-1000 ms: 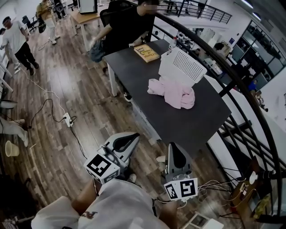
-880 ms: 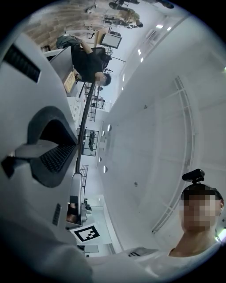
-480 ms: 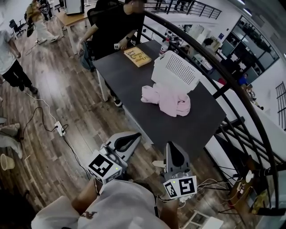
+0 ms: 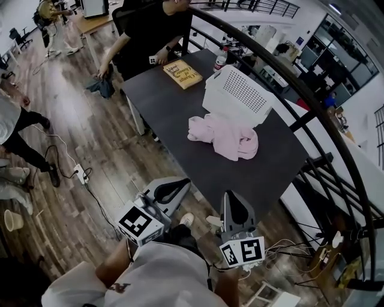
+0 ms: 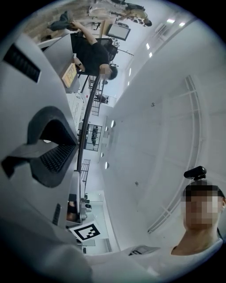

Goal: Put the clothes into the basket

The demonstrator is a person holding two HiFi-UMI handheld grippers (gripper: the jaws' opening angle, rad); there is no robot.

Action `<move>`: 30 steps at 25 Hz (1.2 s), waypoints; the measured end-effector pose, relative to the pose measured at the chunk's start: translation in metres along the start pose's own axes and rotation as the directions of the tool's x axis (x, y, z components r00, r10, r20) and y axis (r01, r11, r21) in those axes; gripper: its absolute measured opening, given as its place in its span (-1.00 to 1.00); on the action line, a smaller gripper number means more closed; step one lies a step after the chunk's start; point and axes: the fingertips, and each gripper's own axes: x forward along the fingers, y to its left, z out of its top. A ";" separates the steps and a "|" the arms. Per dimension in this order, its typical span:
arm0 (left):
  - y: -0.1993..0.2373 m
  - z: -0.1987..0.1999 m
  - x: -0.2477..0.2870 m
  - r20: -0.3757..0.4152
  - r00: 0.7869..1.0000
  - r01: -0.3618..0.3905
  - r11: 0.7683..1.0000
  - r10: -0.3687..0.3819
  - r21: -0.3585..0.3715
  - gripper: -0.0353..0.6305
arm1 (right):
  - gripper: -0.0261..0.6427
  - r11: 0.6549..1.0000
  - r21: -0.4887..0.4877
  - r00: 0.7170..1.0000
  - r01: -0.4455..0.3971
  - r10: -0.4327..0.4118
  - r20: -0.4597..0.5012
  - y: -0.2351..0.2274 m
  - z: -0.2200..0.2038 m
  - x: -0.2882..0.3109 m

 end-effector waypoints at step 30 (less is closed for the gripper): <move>0.074 0.014 0.144 0.001 0.997 -0.075 0.996 0.075 0.047 -0.88 | -0.86 0.999 0.003 0.997 -0.053 0.052 0.064 -0.128 0.019 0.105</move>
